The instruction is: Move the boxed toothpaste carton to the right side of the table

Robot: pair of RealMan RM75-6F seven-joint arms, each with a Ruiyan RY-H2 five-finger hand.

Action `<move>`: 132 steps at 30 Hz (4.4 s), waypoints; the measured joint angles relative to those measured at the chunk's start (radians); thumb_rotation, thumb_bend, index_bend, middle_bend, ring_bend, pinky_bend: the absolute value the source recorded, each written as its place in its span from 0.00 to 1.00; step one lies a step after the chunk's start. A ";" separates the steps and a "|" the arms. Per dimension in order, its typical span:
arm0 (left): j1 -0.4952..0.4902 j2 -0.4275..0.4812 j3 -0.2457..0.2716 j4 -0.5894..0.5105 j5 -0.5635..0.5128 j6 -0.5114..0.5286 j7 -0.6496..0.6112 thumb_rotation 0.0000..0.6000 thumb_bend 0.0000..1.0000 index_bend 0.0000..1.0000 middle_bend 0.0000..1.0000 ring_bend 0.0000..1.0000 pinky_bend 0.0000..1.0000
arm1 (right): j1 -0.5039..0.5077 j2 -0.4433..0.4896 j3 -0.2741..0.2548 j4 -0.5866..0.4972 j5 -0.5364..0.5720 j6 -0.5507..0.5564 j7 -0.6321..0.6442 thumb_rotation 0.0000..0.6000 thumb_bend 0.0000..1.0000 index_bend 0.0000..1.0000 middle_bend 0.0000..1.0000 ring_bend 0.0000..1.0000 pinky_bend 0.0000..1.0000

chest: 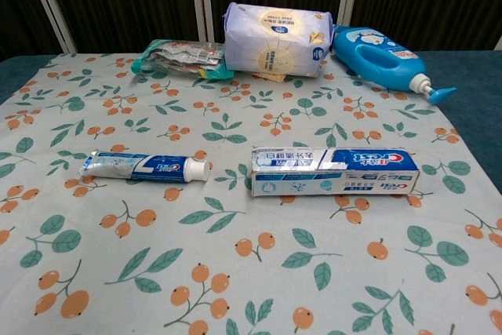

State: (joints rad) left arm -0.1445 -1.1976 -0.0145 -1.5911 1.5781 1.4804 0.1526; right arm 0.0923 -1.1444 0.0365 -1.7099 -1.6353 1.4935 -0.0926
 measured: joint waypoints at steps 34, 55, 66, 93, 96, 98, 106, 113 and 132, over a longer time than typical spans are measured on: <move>-0.012 0.034 0.000 -0.026 -0.037 -0.053 -0.053 1.00 0.02 0.00 0.00 0.00 0.00 | 0.498 -0.403 0.191 0.009 0.568 -0.507 -0.413 1.00 0.34 0.01 0.12 0.13 0.09; -0.016 0.034 -0.001 -0.031 -0.045 -0.062 -0.063 1.00 0.02 0.00 0.00 0.00 0.00 | 0.526 -0.493 0.144 0.152 0.578 -0.462 -0.364 1.00 0.34 0.47 0.52 0.51 0.45; -0.030 0.032 -0.018 -0.045 -0.071 -0.082 -0.067 1.00 0.02 0.02 0.05 0.10 0.16 | 0.471 -0.398 0.112 0.054 0.447 -0.379 -0.267 1.00 0.34 0.49 0.52 0.51 0.45; -0.491 -0.212 -0.187 0.050 -0.461 -0.548 0.478 1.00 0.09 0.29 0.37 0.37 0.44 | 0.329 -0.150 0.093 -0.069 0.247 -0.207 0.008 1.00 0.34 0.49 0.52 0.51 0.45; -0.512 -0.226 -0.167 0.061 -0.469 -0.576 0.483 1.00 0.10 0.30 0.39 0.38 0.44 | 0.326 -0.148 0.098 -0.068 0.244 -0.204 0.015 1.00 0.34 0.49 0.52 0.51 0.45; -0.520 -0.234 -0.152 0.070 -0.470 -0.582 0.483 1.00 0.10 0.31 0.39 0.39 0.44 | 0.324 -0.146 0.099 -0.069 0.242 -0.202 0.018 1.00 0.34 0.49 0.52 0.51 0.45; -0.531 -0.277 -0.121 0.119 -0.477 -0.578 0.472 1.00 0.12 0.32 0.41 0.40 0.44 | 0.318 -0.147 0.104 -0.073 0.245 -0.204 0.020 1.00 0.34 0.49 0.52 0.51 0.45; -0.549 -0.337 -0.110 0.181 -0.479 -0.577 0.457 1.00 0.14 0.34 0.42 0.41 0.45 | 0.315 -0.146 0.109 -0.074 0.249 -0.204 0.021 1.00 0.34 0.49 0.52 0.51 0.45; -0.578 -0.335 -0.093 0.218 -0.286 -0.489 0.352 1.00 0.48 0.60 0.71 0.67 0.64 | 0.309 -0.147 0.120 -0.069 0.250 -0.205 0.031 1.00 0.34 0.49 0.52 0.51 0.45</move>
State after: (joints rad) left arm -0.7221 -1.5330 -0.1072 -1.3735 1.2921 0.9919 0.5048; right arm 0.4008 -1.2911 0.1563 -1.7789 -1.3848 1.2889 -0.0620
